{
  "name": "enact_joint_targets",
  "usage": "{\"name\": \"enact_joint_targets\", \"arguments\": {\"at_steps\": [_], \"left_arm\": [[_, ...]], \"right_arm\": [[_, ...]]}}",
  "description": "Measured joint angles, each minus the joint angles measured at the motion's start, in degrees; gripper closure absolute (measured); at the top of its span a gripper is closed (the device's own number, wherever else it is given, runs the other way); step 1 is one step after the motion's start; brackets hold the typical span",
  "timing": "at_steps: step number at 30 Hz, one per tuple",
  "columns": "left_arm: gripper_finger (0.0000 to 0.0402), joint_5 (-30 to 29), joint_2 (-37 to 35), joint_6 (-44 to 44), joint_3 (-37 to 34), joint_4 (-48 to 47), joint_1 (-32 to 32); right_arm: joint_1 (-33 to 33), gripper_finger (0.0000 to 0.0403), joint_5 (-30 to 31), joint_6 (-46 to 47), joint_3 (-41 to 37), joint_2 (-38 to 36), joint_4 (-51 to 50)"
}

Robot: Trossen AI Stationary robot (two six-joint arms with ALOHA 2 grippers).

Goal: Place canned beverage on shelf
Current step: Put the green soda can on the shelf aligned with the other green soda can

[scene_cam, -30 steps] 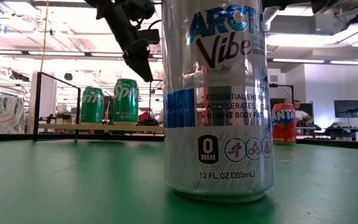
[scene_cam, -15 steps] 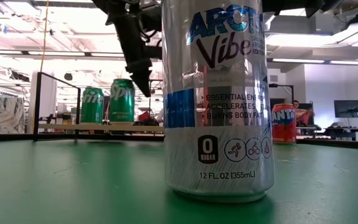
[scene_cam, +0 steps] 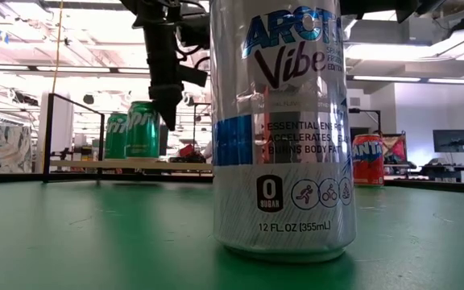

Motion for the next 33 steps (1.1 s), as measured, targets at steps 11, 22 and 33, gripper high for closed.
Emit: {"name": "enact_joint_targets", "arguments": {"at_steps": [11, 22, 33], "left_arm": [[0.0401, -3.3, 0.0, -4.1, 0.0, -5.0, 1.7], [0.0401, -3.6, 0.0, -5.6, 0.0, -8.5, 4.1], [0.0401, -5.4, 0.0, -5.6, 0.0, -12.2, 4.1]], "right_arm": [[0.0, 0.0378, -0.3, 0.0, 0.0, 0.0, 0.0], [0.6, 0.0378, -0.6, 0.9, 0.0, 0.0, -0.1], [0.6, 0.0378, -0.6, 1.0, 0.0, 0.0, -0.1]]}}
